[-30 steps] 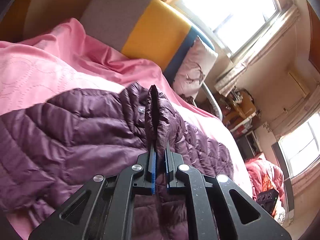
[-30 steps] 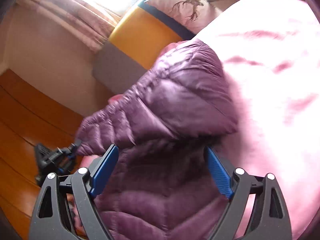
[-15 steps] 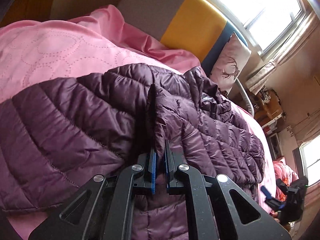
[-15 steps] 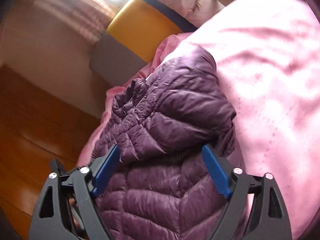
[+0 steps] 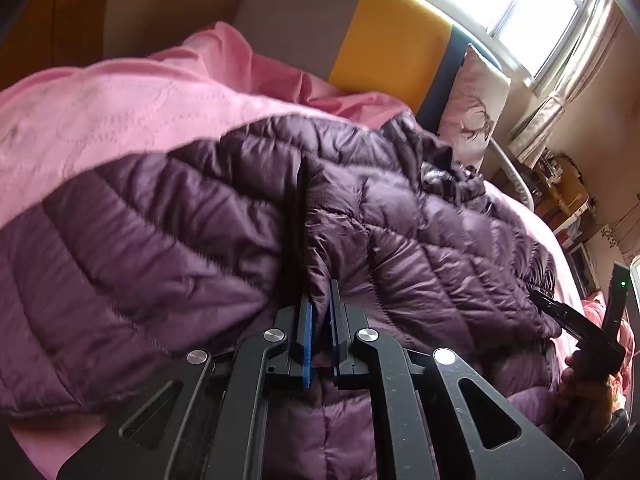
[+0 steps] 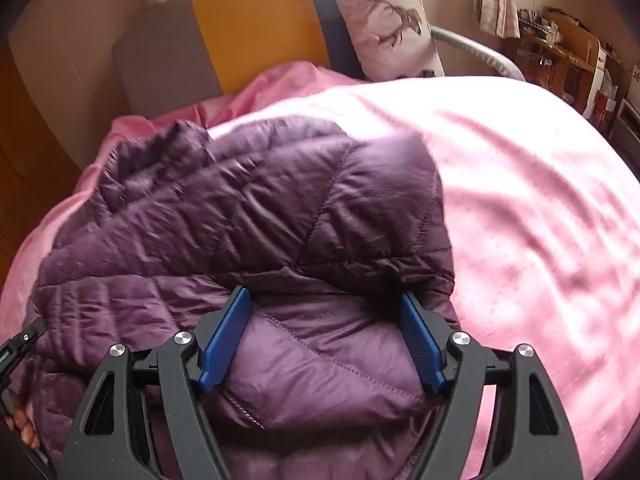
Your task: Fold large clothes
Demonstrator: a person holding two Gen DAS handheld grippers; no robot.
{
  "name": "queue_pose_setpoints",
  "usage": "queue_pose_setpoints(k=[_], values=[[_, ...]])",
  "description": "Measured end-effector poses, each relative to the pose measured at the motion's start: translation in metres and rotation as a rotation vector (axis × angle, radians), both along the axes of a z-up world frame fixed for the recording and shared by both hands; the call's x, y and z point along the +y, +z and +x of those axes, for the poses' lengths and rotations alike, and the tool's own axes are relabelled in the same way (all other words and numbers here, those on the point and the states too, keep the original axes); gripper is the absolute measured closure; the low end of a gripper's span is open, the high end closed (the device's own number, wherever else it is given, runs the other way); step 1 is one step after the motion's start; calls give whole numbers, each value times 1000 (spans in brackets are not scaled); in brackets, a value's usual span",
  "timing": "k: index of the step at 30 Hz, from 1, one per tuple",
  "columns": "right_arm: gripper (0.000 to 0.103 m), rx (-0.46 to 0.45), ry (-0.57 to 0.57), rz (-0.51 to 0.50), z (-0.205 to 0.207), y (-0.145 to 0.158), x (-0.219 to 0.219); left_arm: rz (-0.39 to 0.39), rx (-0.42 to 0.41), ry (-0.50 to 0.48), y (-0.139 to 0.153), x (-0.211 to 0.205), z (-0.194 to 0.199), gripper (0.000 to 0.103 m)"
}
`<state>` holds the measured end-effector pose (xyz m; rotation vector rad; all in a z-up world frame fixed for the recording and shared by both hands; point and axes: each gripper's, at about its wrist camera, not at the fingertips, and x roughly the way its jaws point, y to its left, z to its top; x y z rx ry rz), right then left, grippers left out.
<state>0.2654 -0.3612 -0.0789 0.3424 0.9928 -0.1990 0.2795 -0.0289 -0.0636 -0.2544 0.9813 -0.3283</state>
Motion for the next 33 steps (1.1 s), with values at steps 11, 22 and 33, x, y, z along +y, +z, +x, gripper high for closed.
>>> queue_pose_setpoints(k=[11, 22, 33], values=[[19, -4, 38, -78, 4, -3, 12, 88, -150, 86, 34, 2, -22, 68], [12, -37, 109, -196, 60, 13, 42, 135, -85, -22, 13, -47, 31, 68], [8, 5, 133, -222, 79, -30, 48, 107, -80, -3, -25, -41, 31, 68]])
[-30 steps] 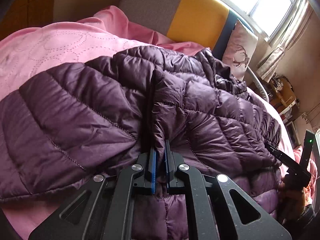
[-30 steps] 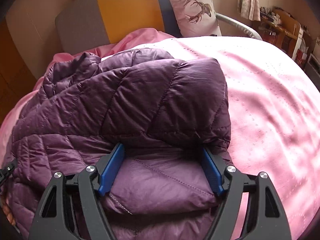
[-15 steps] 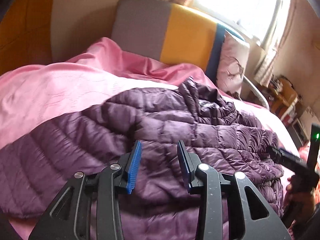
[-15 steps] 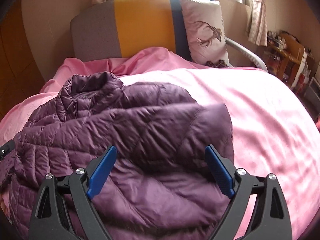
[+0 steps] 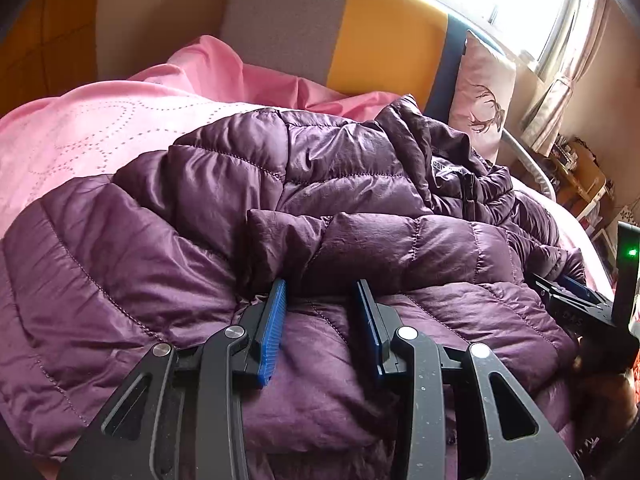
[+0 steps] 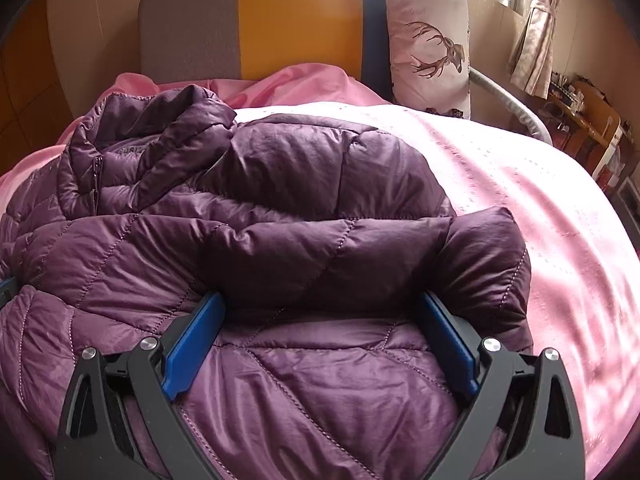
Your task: Fold large clothes
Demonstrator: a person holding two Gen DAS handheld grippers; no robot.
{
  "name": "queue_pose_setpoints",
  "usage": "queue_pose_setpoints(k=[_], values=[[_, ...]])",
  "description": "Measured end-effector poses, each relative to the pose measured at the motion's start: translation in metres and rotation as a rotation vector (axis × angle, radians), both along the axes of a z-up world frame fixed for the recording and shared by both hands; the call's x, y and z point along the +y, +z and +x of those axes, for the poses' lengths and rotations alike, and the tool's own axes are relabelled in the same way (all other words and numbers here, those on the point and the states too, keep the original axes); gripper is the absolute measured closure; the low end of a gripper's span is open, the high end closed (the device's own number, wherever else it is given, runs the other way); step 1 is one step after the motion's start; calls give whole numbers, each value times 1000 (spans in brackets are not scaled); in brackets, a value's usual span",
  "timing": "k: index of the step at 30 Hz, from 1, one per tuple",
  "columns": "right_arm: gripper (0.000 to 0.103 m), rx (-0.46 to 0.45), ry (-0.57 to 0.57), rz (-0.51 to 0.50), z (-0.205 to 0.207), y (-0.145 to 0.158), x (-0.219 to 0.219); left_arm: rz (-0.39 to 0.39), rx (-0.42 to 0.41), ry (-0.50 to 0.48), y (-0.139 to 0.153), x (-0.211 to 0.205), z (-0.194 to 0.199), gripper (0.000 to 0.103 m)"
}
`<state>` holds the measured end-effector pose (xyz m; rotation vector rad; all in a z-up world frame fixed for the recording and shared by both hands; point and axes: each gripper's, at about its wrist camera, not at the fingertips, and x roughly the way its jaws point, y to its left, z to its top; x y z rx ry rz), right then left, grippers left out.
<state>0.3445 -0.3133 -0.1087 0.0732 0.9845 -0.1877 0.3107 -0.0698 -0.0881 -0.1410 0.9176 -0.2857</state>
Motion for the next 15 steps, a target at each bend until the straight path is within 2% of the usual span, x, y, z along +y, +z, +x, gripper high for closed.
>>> queue_pose_setpoints(k=[7, 9, 10, 11, 13, 15], values=[[3, 28, -11, -44, 2, 9, 7, -20, 20, 4, 14, 6, -7, 67], [3, 8, -11, -22, -8, 24, 7, -37, 7, 22, 26, 15, -20, 50], [3, -15, -9, -9, -16, 31, 8, -46, -5, 56, 32, 24, -30, 33], [3, -37, -5, 2, -25, 40, 11, -64, -14, 104, 37, 37, -42, 27], [2, -60, 8, 34, -44, 52, 17, -123, -5, 154, 38, 60, -58, 27], [2, -32, 26, 90, -60, 56, 29, -164, 18, 206, 36, 83, -74, 27]])
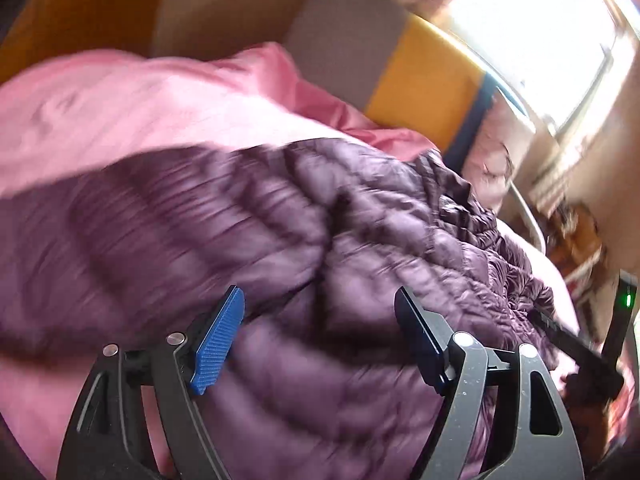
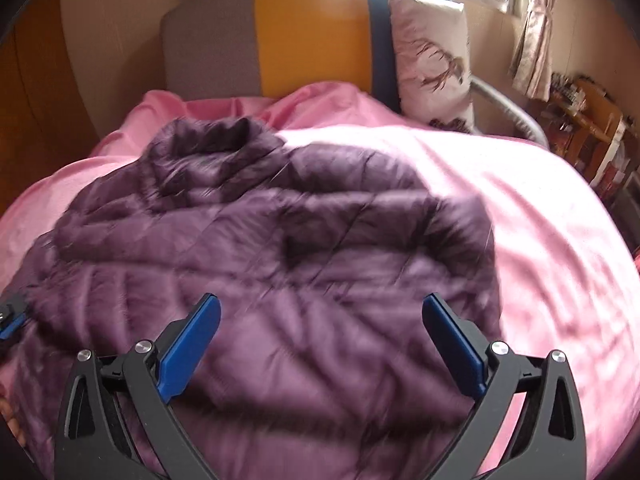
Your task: Fold large clothes
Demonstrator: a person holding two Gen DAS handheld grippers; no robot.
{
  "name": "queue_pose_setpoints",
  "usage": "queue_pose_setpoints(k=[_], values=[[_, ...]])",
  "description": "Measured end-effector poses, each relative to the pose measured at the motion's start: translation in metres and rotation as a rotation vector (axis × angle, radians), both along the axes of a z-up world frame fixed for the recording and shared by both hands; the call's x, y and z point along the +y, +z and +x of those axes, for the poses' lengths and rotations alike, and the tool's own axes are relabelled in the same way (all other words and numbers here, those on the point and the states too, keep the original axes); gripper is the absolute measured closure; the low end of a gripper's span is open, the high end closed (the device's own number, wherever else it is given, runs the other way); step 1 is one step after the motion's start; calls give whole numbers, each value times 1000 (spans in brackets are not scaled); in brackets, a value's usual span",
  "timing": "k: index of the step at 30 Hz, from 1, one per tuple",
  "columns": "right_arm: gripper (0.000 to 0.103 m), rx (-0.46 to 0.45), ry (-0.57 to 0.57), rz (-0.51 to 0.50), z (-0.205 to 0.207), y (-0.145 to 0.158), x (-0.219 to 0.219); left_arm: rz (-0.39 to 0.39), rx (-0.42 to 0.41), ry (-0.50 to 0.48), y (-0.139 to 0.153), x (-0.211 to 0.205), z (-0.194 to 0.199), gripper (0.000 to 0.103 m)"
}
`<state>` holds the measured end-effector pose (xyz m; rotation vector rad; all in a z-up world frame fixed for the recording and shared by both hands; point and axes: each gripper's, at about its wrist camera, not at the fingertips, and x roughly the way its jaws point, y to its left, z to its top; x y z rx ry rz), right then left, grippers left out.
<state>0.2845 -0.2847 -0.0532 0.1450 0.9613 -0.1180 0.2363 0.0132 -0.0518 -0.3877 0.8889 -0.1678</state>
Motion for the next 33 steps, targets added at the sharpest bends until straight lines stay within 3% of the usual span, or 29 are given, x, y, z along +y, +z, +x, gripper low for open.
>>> queue_pose_setpoints(k=[6, 13, 21, 23, 26, 29, 33], values=[[2, 35, 91, 17, -41, -2, 47, -74, 50, 192, -7, 88, -51, 34], [2, 56, 176, -100, -62, -23, 93, -180, 53, 498, -18, 215, -111, 34], [2, 100, 147, 14, -59, -36, 79, -346, 35, 722, -33, 302, -138, 36], [2, 100, 155, -3, -58, -36, 80, -369, 40, 765, -36, 314, -138, 60], [2, 81, 162, -9, -62, -36, 81, -408, 53, 783, -42, 326, -133, 90], [2, 76, 164, -8, -62, -37, 80, -351, 8, 731, -22, 314, -121, 93], [2, 65, 164, -3, -64, -36, 80, -266, -111, 560, 22, 270, -103, 93]])
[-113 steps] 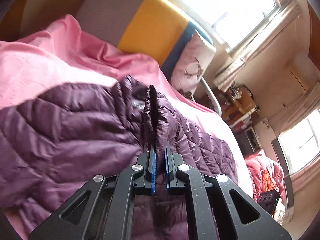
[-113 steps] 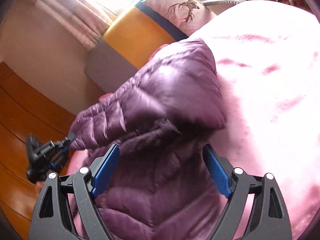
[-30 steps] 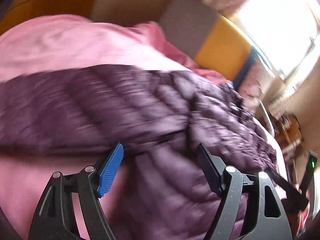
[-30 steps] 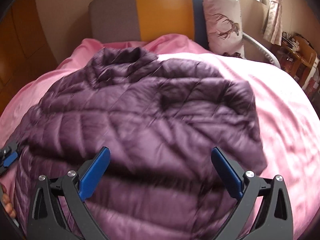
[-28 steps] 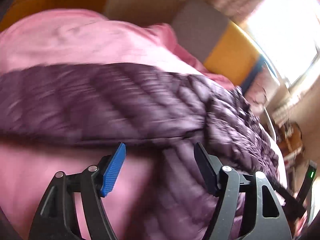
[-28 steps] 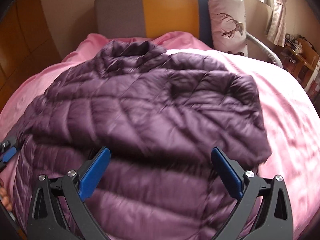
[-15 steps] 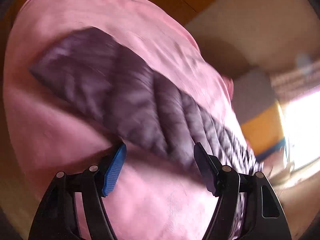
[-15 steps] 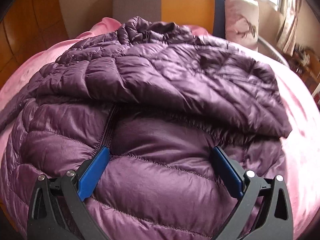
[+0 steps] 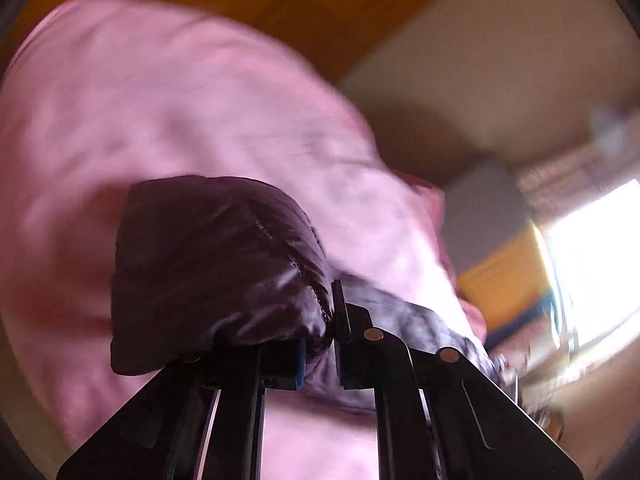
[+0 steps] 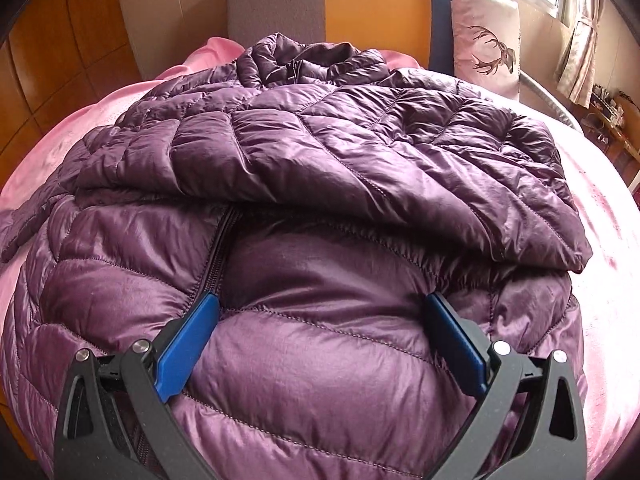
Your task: Fold large clothes
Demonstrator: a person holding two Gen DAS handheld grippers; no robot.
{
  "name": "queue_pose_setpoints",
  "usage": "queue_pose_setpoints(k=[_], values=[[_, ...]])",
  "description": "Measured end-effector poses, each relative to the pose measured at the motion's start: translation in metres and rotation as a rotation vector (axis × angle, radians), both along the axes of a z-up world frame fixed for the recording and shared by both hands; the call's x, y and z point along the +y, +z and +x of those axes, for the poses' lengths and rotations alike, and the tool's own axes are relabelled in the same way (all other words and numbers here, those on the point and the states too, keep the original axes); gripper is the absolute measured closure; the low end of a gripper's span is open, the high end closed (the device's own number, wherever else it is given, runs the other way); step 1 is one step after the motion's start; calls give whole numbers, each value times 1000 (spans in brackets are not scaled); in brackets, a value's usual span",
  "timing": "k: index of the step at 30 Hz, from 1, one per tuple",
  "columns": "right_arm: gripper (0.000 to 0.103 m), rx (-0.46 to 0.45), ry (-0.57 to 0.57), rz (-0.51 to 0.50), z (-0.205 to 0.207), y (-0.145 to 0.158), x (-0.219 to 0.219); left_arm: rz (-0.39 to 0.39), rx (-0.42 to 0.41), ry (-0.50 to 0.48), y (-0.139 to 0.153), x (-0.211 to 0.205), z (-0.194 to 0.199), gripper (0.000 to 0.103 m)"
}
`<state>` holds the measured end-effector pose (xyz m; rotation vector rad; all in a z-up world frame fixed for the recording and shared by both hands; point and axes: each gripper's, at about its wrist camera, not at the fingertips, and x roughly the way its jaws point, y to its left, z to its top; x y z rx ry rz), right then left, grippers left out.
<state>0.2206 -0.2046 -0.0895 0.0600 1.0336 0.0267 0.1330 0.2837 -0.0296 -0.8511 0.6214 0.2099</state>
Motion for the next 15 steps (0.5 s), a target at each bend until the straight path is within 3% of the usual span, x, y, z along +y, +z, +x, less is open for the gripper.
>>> queue_pose_setpoints(k=[7, 12, 15], values=[[2, -10, -4, 27, -1, 1, -4, 143, -152, -433, 52, -145, 37, 93], [2, -13, -6, 38, -1, 1, -4, 238, -142, -719, 42, -256, 50, 93], [2, -14, -8, 52, -1, 1, -6, 292, -79, -859, 16, -310, 54, 89]])
